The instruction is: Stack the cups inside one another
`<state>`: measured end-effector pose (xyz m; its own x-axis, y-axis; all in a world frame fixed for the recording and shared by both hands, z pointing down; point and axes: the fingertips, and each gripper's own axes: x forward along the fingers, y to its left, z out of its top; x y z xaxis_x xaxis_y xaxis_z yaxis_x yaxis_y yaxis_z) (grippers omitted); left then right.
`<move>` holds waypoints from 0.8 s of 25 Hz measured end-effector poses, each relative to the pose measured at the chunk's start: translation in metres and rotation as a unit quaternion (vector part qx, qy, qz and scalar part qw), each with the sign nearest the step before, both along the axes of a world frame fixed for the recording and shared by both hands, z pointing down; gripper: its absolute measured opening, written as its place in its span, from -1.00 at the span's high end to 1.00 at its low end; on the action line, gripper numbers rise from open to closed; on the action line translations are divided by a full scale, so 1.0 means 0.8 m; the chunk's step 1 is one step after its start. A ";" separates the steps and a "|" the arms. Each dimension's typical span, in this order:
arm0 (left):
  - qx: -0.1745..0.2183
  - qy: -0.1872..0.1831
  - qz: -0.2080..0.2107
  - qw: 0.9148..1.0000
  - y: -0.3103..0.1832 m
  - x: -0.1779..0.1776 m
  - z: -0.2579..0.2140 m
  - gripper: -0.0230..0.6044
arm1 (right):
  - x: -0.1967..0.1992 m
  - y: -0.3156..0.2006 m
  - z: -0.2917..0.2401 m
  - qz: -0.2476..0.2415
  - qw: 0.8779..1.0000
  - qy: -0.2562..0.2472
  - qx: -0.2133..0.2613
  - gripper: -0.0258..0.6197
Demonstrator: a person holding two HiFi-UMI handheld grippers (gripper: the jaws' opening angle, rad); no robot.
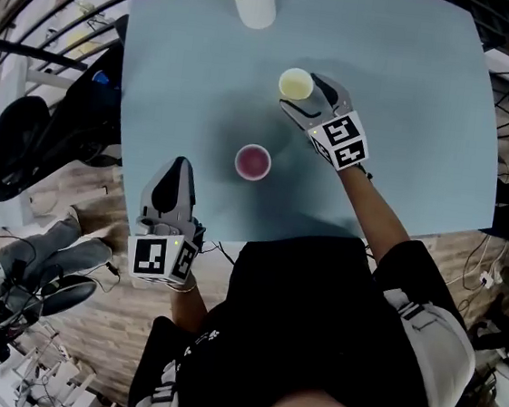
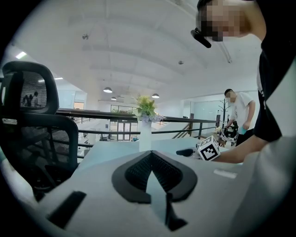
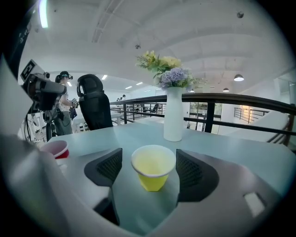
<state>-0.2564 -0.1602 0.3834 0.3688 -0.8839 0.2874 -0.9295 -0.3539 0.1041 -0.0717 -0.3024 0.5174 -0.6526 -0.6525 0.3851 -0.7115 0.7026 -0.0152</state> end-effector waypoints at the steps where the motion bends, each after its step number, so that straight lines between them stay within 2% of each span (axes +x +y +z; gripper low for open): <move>1: 0.000 0.005 0.000 1.000 -0.001 0.000 0.000 0.96 | -0.001 -0.002 0.002 0.000 1.000 0.005 0.003 -0.20; 6: 0.006 0.040 -0.005 0.999 -0.005 -0.005 -0.007 0.96 | -0.002 -0.010 0.009 0.007 1.000 0.012 -0.001 -0.21; 20: 0.003 0.042 -0.002 0.999 -0.017 -0.011 -0.002 0.96 | -0.011 -0.017 0.015 0.002 1.000 0.026 0.001 -0.13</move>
<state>-0.2653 -0.1735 0.3820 0.3888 -0.8868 0.2498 -0.9185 -0.3520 0.1801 -0.0806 -0.3159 0.5292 -0.6287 -0.6563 0.4171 -0.7144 0.6993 0.0235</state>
